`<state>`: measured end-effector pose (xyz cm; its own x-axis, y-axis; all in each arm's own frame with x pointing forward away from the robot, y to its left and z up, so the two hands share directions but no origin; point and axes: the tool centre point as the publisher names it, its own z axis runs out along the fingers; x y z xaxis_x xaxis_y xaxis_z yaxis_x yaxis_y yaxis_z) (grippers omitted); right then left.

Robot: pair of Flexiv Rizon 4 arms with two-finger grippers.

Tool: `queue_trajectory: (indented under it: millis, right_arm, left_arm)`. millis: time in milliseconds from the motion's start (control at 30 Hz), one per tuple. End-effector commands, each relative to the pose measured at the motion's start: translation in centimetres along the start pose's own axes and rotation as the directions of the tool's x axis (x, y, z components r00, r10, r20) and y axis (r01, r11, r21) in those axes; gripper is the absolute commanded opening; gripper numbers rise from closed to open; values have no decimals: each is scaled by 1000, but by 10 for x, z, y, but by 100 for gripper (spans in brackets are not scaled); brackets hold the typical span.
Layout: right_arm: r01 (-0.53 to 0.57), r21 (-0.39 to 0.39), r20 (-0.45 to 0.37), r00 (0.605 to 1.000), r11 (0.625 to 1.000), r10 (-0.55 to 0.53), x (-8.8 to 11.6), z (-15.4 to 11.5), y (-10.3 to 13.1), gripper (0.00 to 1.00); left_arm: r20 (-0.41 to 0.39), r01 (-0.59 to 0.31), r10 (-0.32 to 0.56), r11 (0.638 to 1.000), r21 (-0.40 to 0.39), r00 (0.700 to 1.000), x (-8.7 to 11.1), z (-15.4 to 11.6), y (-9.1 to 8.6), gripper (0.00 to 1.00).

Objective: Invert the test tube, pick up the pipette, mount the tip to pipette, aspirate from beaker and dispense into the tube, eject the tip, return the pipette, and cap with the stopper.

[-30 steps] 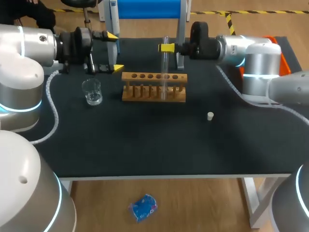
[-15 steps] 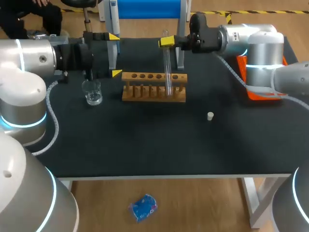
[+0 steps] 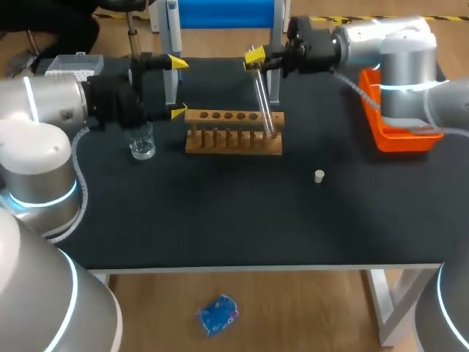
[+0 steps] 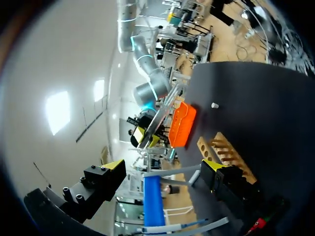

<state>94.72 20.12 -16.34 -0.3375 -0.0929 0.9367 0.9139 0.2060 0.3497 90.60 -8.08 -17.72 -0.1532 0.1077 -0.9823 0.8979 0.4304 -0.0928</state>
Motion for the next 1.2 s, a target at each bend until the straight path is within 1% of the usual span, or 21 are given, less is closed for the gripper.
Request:
queue_trajectory:
  millis: [33,167,200,233,267,300,333,367,400,433,500,533,600,667,733,767,833,900,1067,1100,1200]
  right_arm:
    - [0,-2,20,1000,1000,0,4,-1,-1,0]
    - [0,-2,20,1000,1000,0,4,-1,-1,0]
    - [-52,-22,28,998,998,53,-3,0,-3,0]
    - [-75,-24,32,997,997,76,-8,0,-4,0]
    - [-94,-43,31,995,995,96,-13,2,-4,0]
    - [-130,-48,30,991,990,131,-16,3,-6,0]
    - [-133,-47,29,990,990,135,-18,5,-6,0]
    - [-144,-61,29,989,988,146,-20,5,-6,0]
    - [-146,-60,35,988,988,148,-22,6,-6,0]
    - [-132,-59,44,990,990,134,-23,7,-5,0]
    - [-131,-64,44,990,989,134,-25,8,-4,0]
    - [-131,-75,48,990,989,135,-28,8,-4,0]
    - [-122,-78,64,990,989,127,-33,9,-5,0]
    - [-129,-98,54,989,987,135,-37,10,-5,0]
    - [-130,-99,56,989,987,136,-41,11,-4,0]
    - [-130,-106,56,989,986,137,-43,12,-4,0]
    - [-132,-115,51,989,985,138,-46,13,-3,0]
    - [-122,-120,55,990,985,130,-50,14,-1,0]
    - [-132,-129,47,989,983,139,-56,17,2,0]
    - [-116,-131,44,991,985,123,-57,17,3,0]
    - [-116,-131,44,991,985,123,-57,17,3,0]
  left_arm:
    - [252,-485,464,874,26,849,5,-2,3,100]
    - [252,-485,464,874,26,849,5,-2,3,100]
    - [196,-618,604,786,15,773,6,0,3,100]
    - [198,-693,677,721,14,709,6,1,1,100]
    - [231,-695,675,719,5,701,6,2,-1,100]
    - [249,-712,691,702,-5,679,5,2,-4,100]
    - [243,-743,717,669,23,654,6,4,-8,100]
    - [249,-736,706,676,42,663,8,6,-11,100]
    - [237,-718,690,695,49,684,9,8,-13,100]
    - [222,-718,692,694,58,687,10,9,-14,100]
    - [241,-702,671,708,70,701,10,12,-17,100]
    - [223,-718,690,692,77,689,10,15,-19,100]
    - [197,-659,634,743,112,748,15,23,-23,100]
    - [182,-642,617,751,152,765,19,32,-28,100]
    - [175,-612,587,773,167,790,22,40,-32,100]
    - [170,-609,585,770,190,793,23,44,-34,100]
    - [149,-564,544,802,199,826,25,51,-37,100]
    - [141,-552,534,806,214,834,25,57,-39,100]
    - [145,-540,520,819,197,842,25,65,-43,100]
    - [136,-529,512,828,184,848,26,66,-44,100]
    - [135,-533,517,828,173,846,26,65,-44,100]
